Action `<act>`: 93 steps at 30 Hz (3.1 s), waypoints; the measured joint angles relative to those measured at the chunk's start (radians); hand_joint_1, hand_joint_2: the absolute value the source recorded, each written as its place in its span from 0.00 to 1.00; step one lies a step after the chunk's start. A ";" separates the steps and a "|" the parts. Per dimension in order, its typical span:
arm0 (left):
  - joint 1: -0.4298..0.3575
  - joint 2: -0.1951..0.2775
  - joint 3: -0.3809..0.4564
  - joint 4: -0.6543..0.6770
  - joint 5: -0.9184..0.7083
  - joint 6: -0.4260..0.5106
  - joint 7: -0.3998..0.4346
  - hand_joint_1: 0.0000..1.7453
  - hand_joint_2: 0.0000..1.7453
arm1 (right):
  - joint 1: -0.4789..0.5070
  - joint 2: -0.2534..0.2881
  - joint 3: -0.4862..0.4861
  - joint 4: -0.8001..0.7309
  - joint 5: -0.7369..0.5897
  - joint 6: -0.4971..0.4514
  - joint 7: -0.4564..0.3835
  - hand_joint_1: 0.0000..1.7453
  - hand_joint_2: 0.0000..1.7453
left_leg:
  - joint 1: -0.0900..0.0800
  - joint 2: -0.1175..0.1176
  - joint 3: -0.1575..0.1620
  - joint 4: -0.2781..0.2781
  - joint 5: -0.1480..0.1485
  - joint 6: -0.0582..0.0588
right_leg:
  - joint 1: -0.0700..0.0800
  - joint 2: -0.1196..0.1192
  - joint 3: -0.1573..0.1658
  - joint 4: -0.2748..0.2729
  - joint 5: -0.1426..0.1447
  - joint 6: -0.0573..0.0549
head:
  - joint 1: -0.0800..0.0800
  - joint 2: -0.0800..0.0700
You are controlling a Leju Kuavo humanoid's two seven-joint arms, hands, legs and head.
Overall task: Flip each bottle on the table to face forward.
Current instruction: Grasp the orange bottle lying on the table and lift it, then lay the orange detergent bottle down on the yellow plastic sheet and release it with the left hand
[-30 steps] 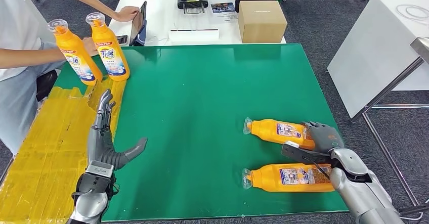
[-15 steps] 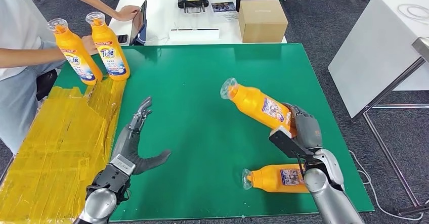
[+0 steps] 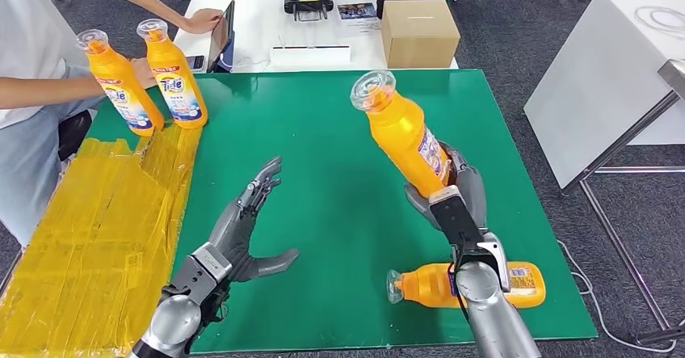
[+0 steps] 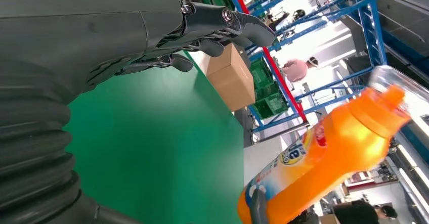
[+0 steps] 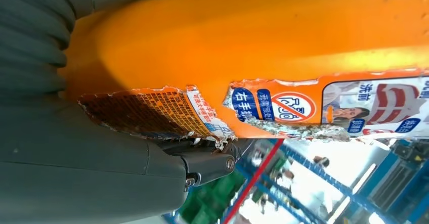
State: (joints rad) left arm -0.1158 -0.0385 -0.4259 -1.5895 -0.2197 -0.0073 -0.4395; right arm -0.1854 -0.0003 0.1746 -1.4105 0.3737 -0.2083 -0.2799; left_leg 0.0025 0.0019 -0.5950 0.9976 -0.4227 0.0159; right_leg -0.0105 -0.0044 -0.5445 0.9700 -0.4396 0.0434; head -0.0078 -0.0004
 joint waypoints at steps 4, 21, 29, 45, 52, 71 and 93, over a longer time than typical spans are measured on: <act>-0.025 -0.002 -0.011 0.012 0.091 -0.042 0.011 0.00 1.00 | -0.012 0.029 0.063 0.020 -0.084 0.182 -0.033 0.99 1.00 | 0.000 0.001 0.000 0.000 0.000 0.000 | 0.001 0.001 -0.001 0.000 0.000 0.000 | 0.000 0.000; -0.102 -0.012 0.000 0.059 0.265 -0.077 0.043 0.00 1.00 | -0.090 0.153 0.426 0.275 -0.127 0.296 -0.071 1.00 1.00 | 0.001 0.000 -0.001 0.000 0.001 -0.001 | 0.001 -0.001 -0.001 0.000 0.000 0.000 | 0.000 0.000; -0.102 -0.012 0.010 0.069 0.272 -0.072 0.045 0.23 1.00 | -0.108 0.156 0.446 0.307 -0.127 0.292 -0.069 1.00 1.00 | 0.001 0.000 -0.001 0.000 0.001 -0.001 | 0.001 -0.001 -0.001 0.000 0.000 0.000 | 0.000 0.000; -0.096 -0.012 0.022 0.088 0.316 -0.034 0.042 1.00 1.00 | -0.121 0.161 0.468 0.345 -0.126 0.250 -0.070 1.00 1.00 | 0.001 0.000 -0.001 0.000 0.001 -0.001 | 0.001 -0.001 -0.001 0.000 0.000 0.000 | 0.000 0.000; -0.096 -0.012 0.031 0.089 0.317 -0.033 0.040 1.00 1.00 | -0.108 0.159 0.467 0.330 -0.129 0.222 -0.081 0.58 1.00 | 0.001 0.000 -0.001 0.000 0.001 -0.001 | 0.001 -0.001 -0.001 0.000 0.000 0.000 | 0.000 0.000; -0.100 0.059 0.156 0.051 -0.129 0.274 0.039 1.00 1.00 | 0.037 0.099 0.374 0.008 -0.143 0.134 -0.161 0.00 1.00 | 0.002 0.000 -0.001 0.000 0.001 -0.001 | 0.002 -0.001 -0.002 0.000 0.000 0.000 | 0.001 0.000; -0.147 0.311 0.155 0.435 -1.091 0.312 0.359 1.00 1.00 | 0.166 0.036 0.180 -0.343 -0.141 0.118 -0.217 0.00 1.00 | 0.002 0.000 -0.001 0.000 0.000 -0.001 | 0.001 0.000 -0.002 0.000 0.000 -0.001 | 0.001 0.000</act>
State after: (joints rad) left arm -0.2632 0.2720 -0.2711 -1.1549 -1.3105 0.3045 -0.0801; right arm -0.0193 0.0354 0.3544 -1.7537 0.2331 -0.0899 -0.4967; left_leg 0.0041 0.0023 -0.5965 0.9974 -0.4223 0.0151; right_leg -0.0093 -0.0044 -0.5468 0.9702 -0.4398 0.0428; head -0.0072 -0.0004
